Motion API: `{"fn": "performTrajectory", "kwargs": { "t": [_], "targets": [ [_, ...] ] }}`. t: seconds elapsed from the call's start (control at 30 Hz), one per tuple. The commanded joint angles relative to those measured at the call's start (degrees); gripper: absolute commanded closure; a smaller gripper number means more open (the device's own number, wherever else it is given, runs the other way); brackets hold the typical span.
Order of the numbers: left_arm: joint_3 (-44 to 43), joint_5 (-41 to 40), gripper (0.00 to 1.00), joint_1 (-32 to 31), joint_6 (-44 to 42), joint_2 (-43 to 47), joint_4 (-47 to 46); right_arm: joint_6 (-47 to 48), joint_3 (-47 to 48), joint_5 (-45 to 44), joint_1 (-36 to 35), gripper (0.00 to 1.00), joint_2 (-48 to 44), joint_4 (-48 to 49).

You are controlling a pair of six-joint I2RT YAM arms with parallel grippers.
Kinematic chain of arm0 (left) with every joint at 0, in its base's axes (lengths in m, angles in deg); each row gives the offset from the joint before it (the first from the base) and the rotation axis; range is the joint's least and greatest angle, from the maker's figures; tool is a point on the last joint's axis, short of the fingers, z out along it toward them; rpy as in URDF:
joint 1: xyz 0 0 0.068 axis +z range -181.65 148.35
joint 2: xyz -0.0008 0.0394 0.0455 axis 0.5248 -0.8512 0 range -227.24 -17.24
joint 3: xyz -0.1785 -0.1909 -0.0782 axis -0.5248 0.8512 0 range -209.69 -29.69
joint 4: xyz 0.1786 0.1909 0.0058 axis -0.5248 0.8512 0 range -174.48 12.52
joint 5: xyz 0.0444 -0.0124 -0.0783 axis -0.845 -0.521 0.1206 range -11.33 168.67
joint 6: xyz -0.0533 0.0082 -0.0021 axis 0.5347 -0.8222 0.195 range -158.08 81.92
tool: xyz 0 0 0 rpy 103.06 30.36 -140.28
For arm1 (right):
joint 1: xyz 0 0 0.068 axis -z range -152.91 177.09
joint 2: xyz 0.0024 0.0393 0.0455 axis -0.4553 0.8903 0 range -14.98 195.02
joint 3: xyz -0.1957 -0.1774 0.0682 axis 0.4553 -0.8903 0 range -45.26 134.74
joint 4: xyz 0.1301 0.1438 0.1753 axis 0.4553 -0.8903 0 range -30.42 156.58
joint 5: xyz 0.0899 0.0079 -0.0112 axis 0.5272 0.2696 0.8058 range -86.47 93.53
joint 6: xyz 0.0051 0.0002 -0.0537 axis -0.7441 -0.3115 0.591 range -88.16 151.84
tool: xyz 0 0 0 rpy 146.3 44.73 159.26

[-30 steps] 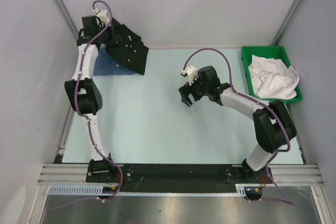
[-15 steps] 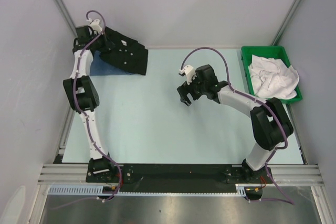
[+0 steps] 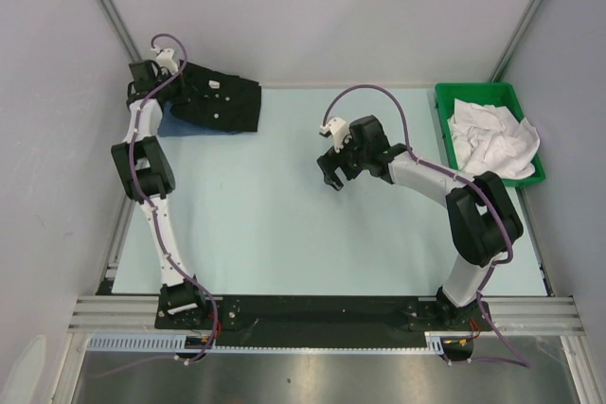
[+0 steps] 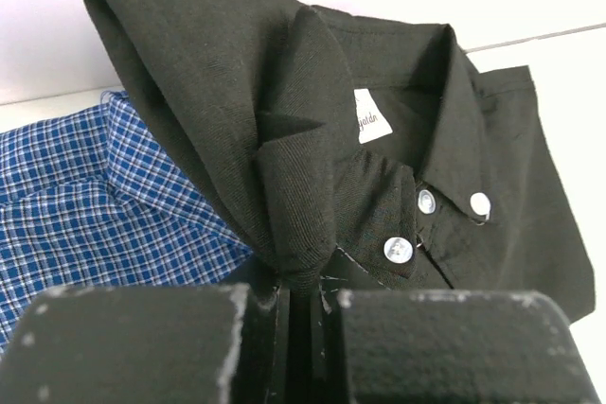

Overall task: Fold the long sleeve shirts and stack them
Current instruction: Neatly place the folded shirt to the corner

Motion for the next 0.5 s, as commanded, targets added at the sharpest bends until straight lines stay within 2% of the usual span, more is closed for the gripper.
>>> {"fn": "performTrajectory", "kwargs": {
  "t": [0.0,0.3,0.47],
  "targets": [
    [-2.92,1.21,0.94,1.65,-4.87,-0.71,-4.32,1.07,2.83,-0.72,-0.57,0.0,0.49,-0.24],
    [-2.13,2.71,0.93,2.53,-4.08,-0.1,-6.16,1.59,4.23,-1.07,-0.48,0.0,1.55,-0.85],
    [-1.16,0.43,0.89,3.32,-5.75,0.35,-6.96,2.03,4.94,-1.07,-0.22,0.0,1.9,-1.38]
  ]
}}
